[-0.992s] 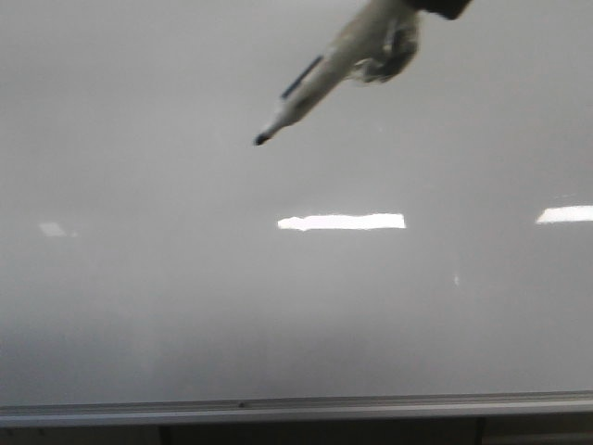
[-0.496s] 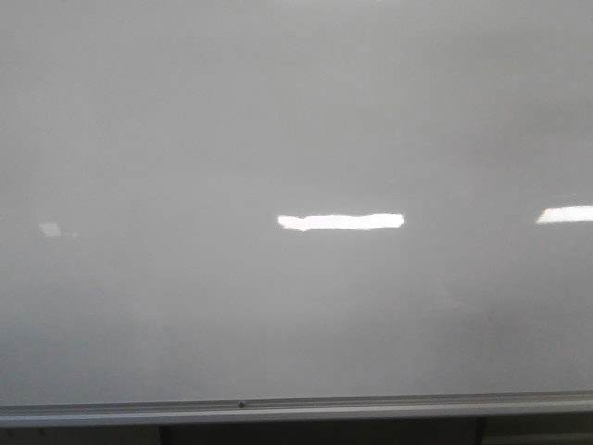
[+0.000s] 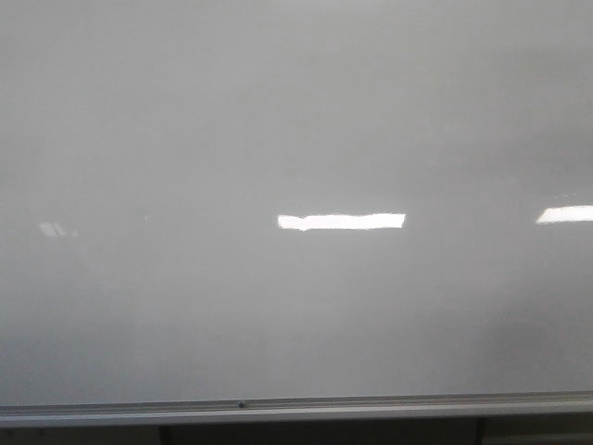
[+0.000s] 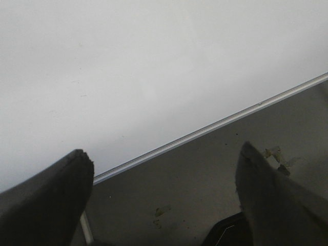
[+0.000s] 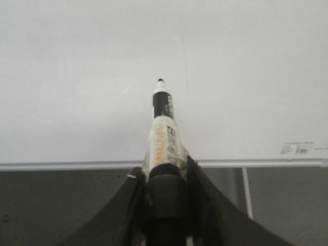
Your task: Write number 1 on whiteboard
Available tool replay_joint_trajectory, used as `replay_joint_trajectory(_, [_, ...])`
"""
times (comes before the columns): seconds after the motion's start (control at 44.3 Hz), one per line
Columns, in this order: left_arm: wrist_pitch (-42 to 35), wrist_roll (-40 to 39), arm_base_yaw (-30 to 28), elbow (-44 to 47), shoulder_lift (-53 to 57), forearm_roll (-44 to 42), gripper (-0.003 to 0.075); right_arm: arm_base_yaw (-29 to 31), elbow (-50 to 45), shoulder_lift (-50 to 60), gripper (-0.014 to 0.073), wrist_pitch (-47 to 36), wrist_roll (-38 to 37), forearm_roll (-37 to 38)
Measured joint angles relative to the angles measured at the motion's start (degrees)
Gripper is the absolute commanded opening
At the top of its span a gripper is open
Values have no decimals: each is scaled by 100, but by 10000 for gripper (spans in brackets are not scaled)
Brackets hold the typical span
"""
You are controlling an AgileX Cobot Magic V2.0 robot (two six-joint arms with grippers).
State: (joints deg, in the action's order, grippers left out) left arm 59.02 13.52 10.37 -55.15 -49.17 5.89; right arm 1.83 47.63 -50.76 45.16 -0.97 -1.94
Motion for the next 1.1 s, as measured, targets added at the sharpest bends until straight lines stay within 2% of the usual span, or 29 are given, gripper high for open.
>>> replay_joint_trajectory(0.203, [-8, 0, 0, 8, 0, 0, 555, 0, 34, -513, 22, -936, 0, -201])
replay_joint_trajectory(0.451, [-12, 0, 0, 8, 0, 0, 555, 0, 475, -1198, 22, -1334, -14, -239])
replay_joint_trajectory(0.925, [-24, 0, 0, 8, 0, 0, 555, 0, 1777, -2403, 22, -1515, -14, -239])
replay_joint_trajectory(1.105, [-34, 0, 0, 8, 0, 0, 555, 0, 1989, -2593, 22, -1229, -14, -239])
